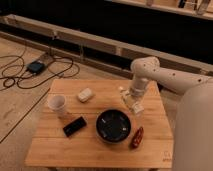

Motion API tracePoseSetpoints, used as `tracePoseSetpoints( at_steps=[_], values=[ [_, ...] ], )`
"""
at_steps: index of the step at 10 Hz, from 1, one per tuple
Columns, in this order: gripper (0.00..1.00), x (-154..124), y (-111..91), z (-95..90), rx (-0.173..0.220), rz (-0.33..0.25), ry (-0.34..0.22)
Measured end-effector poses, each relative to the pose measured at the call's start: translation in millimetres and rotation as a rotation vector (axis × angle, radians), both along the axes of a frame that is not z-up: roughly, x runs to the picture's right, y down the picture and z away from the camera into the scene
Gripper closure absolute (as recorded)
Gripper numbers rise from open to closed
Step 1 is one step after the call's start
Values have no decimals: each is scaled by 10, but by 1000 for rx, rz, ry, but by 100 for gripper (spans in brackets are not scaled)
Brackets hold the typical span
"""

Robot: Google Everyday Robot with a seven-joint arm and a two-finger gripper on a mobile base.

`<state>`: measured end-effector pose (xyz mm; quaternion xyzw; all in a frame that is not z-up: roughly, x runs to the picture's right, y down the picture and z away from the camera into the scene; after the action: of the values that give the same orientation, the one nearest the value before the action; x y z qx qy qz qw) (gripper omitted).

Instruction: Place the bottle in the ceramic bowl

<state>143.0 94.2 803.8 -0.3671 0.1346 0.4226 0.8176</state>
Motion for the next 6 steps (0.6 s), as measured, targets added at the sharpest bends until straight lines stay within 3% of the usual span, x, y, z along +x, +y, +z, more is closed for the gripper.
tracePoseSetpoints(
  at_steps=[3, 6],
  values=[
    [85, -636, 51, -417, 35, -94, -125],
    [85, -957, 228, -513, 56, -117, -182]
  ],
)
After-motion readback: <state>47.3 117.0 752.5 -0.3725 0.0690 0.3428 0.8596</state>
